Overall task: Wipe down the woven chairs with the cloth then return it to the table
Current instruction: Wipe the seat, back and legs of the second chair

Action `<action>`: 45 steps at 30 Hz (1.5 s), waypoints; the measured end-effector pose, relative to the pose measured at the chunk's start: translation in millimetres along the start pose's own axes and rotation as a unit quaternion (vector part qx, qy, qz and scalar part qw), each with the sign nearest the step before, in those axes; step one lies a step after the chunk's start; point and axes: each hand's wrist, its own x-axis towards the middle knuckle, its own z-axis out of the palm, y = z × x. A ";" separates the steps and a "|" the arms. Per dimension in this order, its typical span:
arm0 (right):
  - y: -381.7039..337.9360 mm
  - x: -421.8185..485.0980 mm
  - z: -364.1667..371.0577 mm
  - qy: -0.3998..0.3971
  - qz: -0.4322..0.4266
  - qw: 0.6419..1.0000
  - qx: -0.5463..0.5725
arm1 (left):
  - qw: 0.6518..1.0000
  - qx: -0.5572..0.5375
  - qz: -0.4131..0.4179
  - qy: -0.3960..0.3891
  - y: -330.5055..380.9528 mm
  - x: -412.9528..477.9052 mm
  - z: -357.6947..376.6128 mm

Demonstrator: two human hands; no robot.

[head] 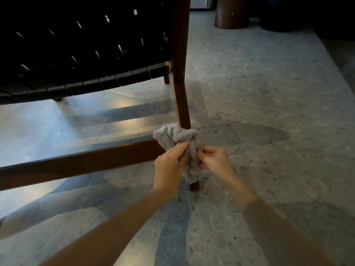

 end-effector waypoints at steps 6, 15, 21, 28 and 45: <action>41.1 -35.3 1.1 -0.016 0.075 0.997 -0.016 | 0.995 0.014 -0.047 -0.089 -9.9 -49.1 6.0; 7.6 -66.4 -3.0 0.125 -0.119 0.983 -0.070 | 0.990 0.043 -0.071 -0.111 1.8 -29.0 -23.6; -66.6 -62.8 -2.1 0.039 -0.214 0.976 -0.020 | 0.995 0.082 -0.041 -0.042 -0.7 4.4 -80.4; -128.3 -40.6 24.5 -0.077 -0.261 0.961 -0.057 | 0.988 0.091 -0.080 -0.099 -38.9 10.4 -159.3; -253.8 -58.5 168.4 -0.221 -0.264 0.937 -0.058 | 0.971 0.045 -0.233 0.040 -96.9 29.1 -356.7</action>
